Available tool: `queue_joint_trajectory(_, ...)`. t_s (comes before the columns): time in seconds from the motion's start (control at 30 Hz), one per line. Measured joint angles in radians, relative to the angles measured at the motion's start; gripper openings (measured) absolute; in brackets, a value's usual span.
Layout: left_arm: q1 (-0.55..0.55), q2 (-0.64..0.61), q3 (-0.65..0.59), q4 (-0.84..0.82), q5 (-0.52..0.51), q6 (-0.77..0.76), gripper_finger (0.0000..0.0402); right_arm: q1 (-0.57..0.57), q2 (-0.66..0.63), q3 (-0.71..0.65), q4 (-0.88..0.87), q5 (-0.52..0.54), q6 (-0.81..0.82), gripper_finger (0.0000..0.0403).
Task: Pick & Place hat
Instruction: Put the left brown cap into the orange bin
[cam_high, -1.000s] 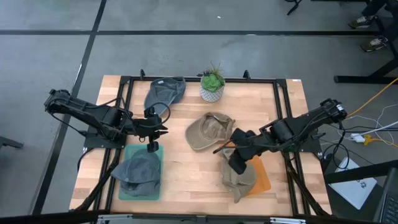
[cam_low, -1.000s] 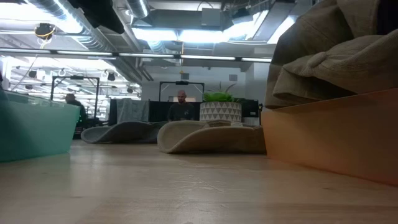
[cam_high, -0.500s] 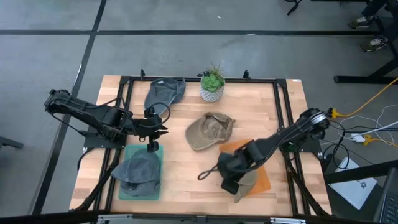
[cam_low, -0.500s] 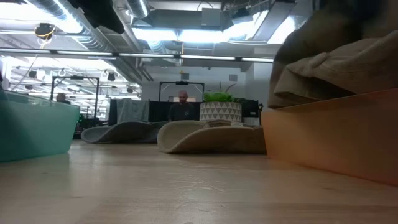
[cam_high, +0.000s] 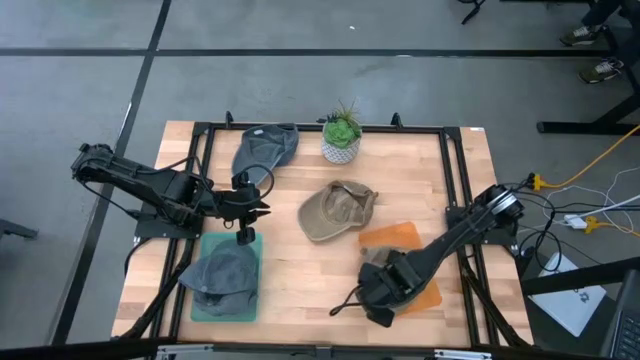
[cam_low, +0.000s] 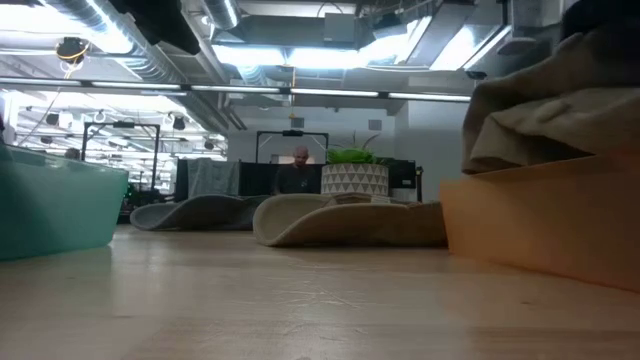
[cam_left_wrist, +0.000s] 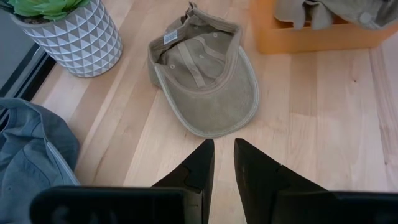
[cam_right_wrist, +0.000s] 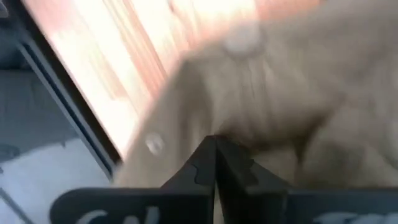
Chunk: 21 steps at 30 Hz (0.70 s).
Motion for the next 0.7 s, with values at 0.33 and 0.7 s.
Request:
queue_joint_trajectory(0.33, 0.0, 0.0, 0.0, 0.0, 0.007, 0.0, 0.0059, 0.001, -0.005, 0.0, 0.065, 0.063, -0.072, 0.0006)
queue_joint_trajectory(0.7, 0.0, 0.0, 0.0, 0.0, 0.003, 0.0, 0.0059, 0.009, -0.105, 0.204, -0.299, 0.303, 0.007, 0.0006)
